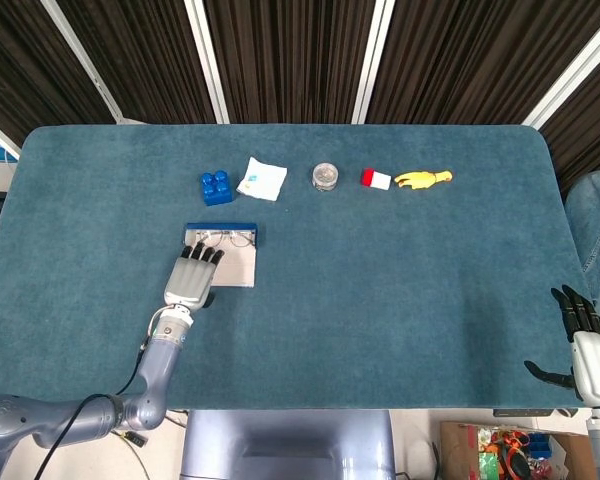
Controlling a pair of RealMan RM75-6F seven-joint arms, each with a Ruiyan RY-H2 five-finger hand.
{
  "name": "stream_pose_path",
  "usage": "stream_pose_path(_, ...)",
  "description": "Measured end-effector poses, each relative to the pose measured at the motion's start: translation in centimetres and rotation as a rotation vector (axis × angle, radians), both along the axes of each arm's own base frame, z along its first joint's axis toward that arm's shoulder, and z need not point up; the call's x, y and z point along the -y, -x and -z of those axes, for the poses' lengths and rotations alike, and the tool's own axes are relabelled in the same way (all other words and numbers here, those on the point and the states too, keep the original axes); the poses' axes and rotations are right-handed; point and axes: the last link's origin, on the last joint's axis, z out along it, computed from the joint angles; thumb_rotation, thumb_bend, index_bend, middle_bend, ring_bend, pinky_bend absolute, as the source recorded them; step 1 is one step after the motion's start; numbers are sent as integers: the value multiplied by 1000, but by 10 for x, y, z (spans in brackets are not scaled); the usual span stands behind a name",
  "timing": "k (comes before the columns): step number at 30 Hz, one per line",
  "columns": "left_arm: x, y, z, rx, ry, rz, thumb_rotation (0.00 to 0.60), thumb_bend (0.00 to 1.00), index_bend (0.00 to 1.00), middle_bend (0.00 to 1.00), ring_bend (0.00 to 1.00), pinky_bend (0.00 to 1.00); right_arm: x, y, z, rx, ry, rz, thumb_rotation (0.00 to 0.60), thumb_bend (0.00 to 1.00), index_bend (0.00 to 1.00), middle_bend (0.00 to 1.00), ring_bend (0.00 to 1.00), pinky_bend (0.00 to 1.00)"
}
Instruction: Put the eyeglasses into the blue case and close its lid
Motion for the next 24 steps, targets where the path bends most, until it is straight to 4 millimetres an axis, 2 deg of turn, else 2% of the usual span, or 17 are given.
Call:
stream_pose_path(11,-9,-10,12,-19,-37,35,600,158,219,174,76,152,0,0,0,-1,-1,0,600,46,5,0,48,186)
stream_pose_path(18,-12,-11,14,-20,-53,32,600,363,281,172,76,152,0,0,0,1,-1,-2,600,46,5,0,49,186)
stream_pose_path(24,-21,-15,11,-28,-91,45,600,406,323,170,76,152,0,0,0,6,-1,-1,600,46,5,0,49,186)
